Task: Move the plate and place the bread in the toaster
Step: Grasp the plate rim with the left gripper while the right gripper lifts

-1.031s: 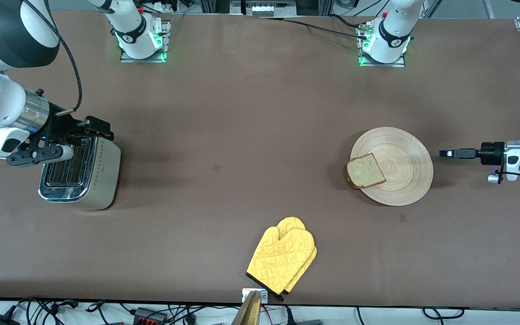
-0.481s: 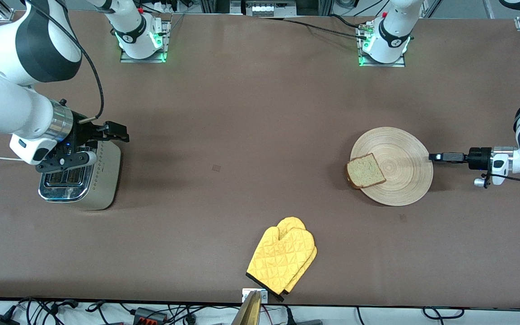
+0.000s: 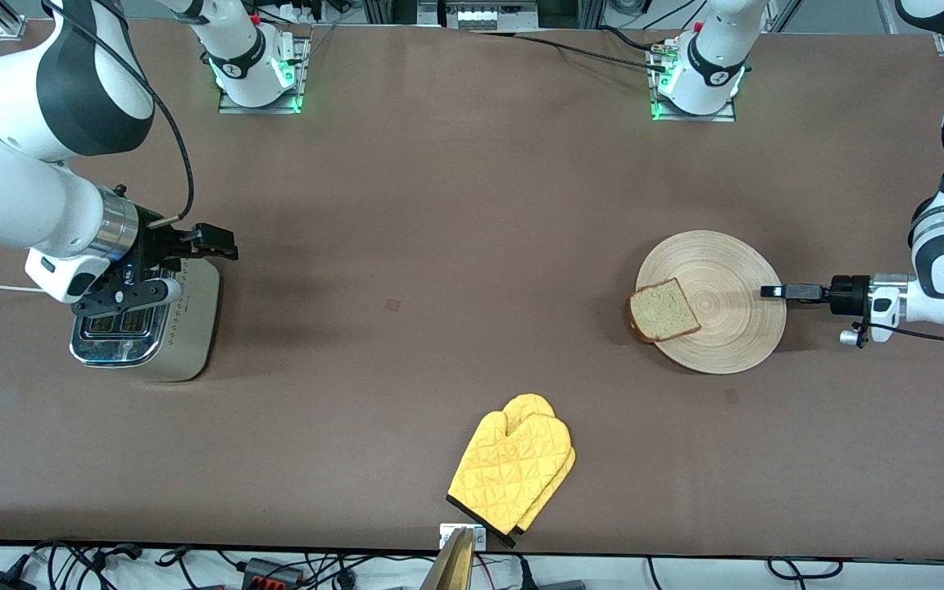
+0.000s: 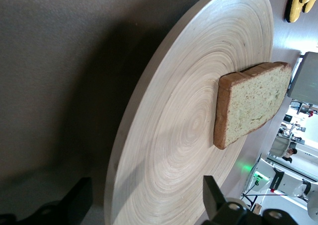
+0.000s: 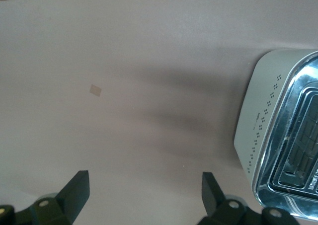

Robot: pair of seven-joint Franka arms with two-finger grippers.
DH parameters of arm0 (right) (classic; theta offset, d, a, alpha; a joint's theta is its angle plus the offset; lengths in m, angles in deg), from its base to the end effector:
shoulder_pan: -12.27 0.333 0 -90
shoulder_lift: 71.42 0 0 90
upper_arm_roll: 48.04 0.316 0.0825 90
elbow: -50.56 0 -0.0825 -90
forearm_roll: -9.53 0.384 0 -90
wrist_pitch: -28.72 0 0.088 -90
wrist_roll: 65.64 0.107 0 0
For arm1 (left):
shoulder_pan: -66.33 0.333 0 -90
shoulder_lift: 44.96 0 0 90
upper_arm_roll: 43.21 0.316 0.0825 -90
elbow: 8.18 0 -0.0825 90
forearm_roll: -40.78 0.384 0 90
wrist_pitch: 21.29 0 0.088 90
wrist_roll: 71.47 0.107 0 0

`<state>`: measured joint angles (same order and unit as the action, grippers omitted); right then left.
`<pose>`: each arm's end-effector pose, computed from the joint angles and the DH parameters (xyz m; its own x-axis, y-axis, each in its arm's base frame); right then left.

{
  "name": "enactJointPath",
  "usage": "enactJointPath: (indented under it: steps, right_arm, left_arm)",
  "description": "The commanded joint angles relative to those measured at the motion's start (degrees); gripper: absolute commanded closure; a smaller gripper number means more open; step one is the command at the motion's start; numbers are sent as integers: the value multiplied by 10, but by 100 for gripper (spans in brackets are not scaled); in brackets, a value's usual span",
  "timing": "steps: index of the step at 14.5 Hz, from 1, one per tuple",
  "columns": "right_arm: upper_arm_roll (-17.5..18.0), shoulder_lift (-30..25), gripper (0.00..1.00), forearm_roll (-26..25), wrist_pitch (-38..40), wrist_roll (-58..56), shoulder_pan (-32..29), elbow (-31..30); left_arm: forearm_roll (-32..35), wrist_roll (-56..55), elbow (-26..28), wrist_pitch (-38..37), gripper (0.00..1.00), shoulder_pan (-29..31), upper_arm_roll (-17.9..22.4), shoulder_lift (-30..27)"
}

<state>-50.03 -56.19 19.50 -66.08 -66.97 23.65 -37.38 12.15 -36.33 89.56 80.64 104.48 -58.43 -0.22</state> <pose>0.6155 0.1215 0.4918 0.9751 0.1696 -0.1428 0.1459 -0.9758 -0.1630 0.5609 0.1991 0.1348 0.9596 -0.0505 -0.2769 0.1837 -0.6330 0.7520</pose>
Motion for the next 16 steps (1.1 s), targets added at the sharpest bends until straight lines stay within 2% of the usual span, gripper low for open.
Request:
enactJointPath:
  steps: [1, 3, 5, 7, 8, 9, 11, 13, 16]
  right_arm:
    - [-3, -2, 0, 3, 2, -2, 4, 7]
    - [-4, -4, 0, -6, -5, -2, 6, 7]
    - [-3, 0, 0, -3, -6, -2, 4, 7]
    - [-4, 0, 0, -1, -6, -2, 4, 7]
    - [-4, 1, 0, 0, -6, -2, 3, 7]
    - [-4, 2, 0, 1, -6, -2, 2, 7]
    - [-3, 1, 0, 1, -15, -2, 6, 5]
    - [-3, -1, 0, 1, -14, -4, 5, 5]
    - [-3, -2, 0, 1, -8, -2, 7, 5]
  left_arm:
    - [-15, 37, 5, 6, 32, 1, 0, -5]
    - [-14, 41, 3, 5, 34, 1, 0, -4]
    - [-15, 40, 3, 1, 43, 1, 0, -4]
    - [-15, 36, 3, -4, 46, 3, 0, -3]
    - [-16, 34, 3, -6, 58, 4, 0, -3]
    - [-16, 34, 1, -6, 63, 3, 0, -3]
    - [-15, 39, 0, -7, 85, 1, 0, -3]
    - [-14, 41, -1, -19, 99, -1, 0, -3]
    - [-42, 41, -21, -60, 99, -18, -2, -2]
